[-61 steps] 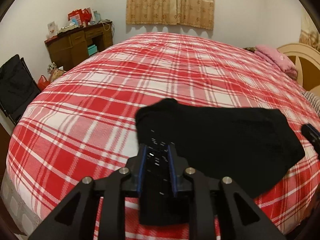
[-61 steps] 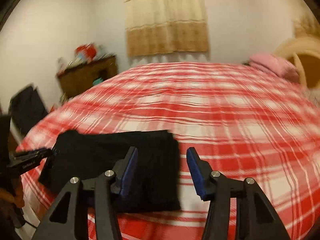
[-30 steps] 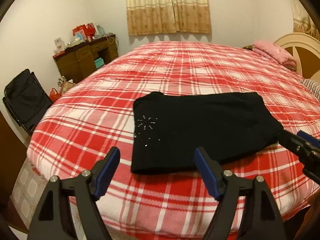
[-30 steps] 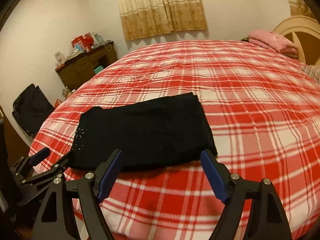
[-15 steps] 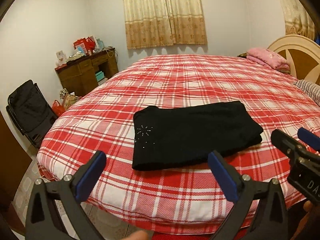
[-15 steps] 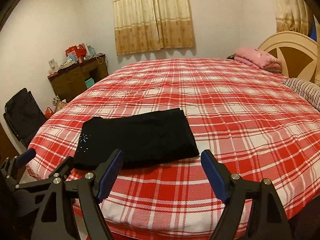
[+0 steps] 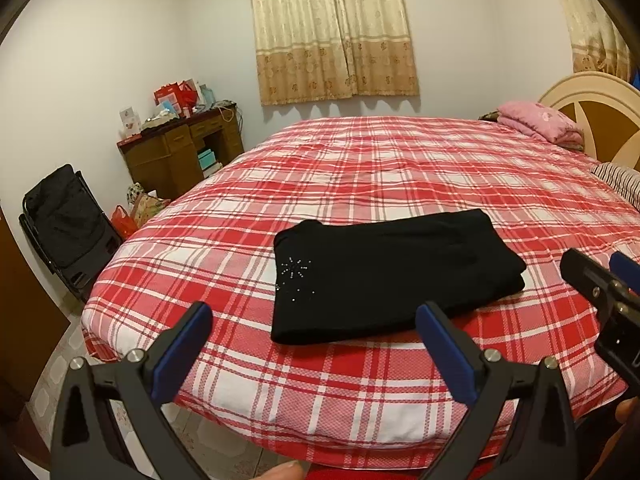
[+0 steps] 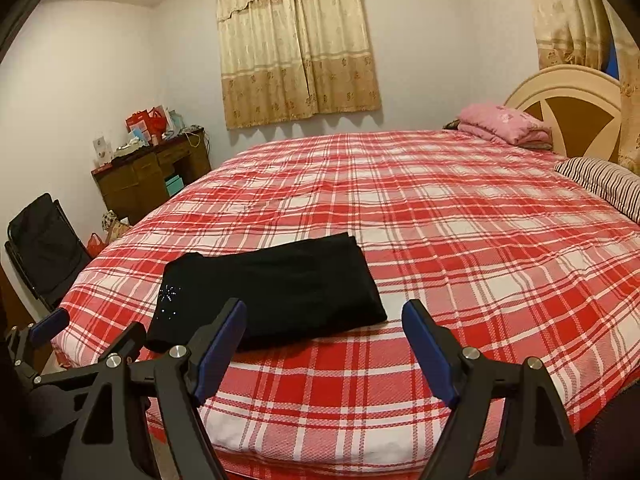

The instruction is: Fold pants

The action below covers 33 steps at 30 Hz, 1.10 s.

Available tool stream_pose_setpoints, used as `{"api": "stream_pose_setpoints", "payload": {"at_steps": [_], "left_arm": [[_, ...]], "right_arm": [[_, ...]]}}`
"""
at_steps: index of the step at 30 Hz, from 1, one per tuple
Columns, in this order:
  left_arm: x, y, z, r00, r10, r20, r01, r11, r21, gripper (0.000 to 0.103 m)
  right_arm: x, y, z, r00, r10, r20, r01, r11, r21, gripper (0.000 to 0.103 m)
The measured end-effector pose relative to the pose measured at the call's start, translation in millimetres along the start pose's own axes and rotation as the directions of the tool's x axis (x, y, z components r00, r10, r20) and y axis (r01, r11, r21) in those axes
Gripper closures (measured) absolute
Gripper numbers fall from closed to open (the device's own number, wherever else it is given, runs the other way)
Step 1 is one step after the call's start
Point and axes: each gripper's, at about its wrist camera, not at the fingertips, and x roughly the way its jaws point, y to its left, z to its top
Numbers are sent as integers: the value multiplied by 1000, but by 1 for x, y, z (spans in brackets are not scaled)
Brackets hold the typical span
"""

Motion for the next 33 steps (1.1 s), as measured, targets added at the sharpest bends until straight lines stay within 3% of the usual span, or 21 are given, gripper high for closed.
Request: {"api": "stream_pose_setpoints", "payload": {"at_steps": [33], "left_arm": [[1, 0, -1, 1000, 21, -4, -21, 1000, 3, 0]], "right_arm": [[3, -2, -4, 1000, 1, -14, 0, 1000, 5, 21]]}}
